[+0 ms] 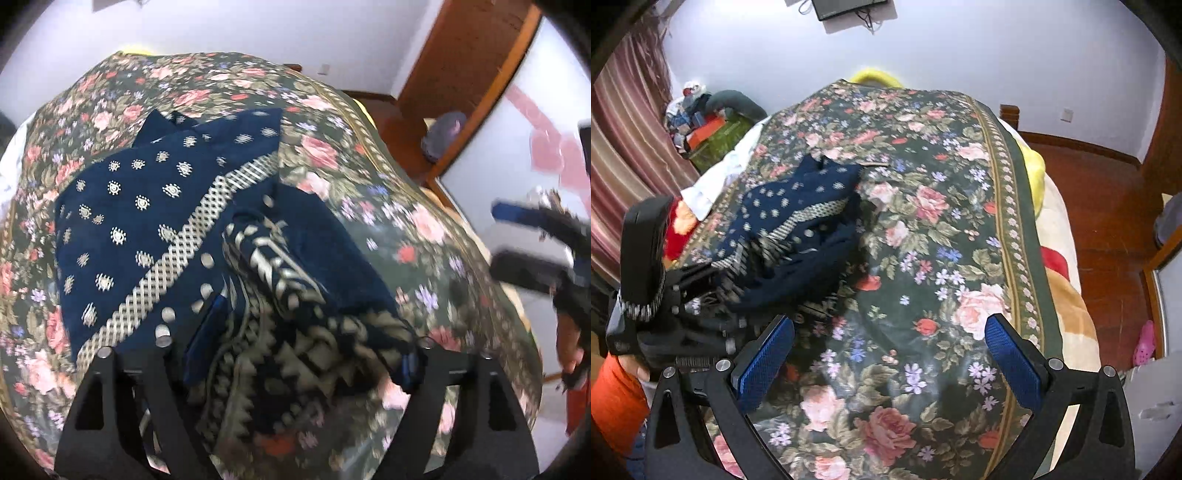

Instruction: Fold large clothes

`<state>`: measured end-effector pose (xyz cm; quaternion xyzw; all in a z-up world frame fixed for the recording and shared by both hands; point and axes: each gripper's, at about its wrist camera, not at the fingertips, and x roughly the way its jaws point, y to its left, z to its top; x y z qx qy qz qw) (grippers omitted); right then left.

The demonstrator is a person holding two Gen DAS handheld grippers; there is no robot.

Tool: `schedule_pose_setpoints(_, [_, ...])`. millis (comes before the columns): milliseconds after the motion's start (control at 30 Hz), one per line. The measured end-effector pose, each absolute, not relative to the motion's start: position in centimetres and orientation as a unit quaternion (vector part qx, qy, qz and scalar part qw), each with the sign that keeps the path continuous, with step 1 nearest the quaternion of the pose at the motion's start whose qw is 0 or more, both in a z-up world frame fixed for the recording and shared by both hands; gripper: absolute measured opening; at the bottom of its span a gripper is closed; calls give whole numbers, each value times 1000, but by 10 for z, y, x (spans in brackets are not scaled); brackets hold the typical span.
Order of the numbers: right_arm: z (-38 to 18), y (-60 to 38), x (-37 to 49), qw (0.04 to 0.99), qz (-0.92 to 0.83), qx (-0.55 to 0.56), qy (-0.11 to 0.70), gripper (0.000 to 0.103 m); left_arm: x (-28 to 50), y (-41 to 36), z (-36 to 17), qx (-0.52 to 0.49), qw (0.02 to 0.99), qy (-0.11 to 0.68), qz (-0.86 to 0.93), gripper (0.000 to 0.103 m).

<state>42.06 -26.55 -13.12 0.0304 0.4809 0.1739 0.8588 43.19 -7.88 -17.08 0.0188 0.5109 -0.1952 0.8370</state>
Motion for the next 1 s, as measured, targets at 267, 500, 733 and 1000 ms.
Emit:
schedule_pose_setpoints(267, [-117, -238, 441, 851, 215, 51, 477, 103, 398, -40, -117, 23, 861, 473, -183, 78])
schedule_pose_setpoints(500, [-131, -175, 477, 829, 254, 43, 496, 103, 406, 35, -105, 28, 885, 456, -95, 82])
schedule_pose_setpoints(733, [-195, -149, 520, 786, 245, 56, 564, 103, 430, 87, -161, -55, 850, 517, -86, 82])
schedule_pose_setpoints(1000, [-246, -162, 537, 725, 303, 129, 604, 103, 462, 103, -205, -200, 806, 531, -165, 88])
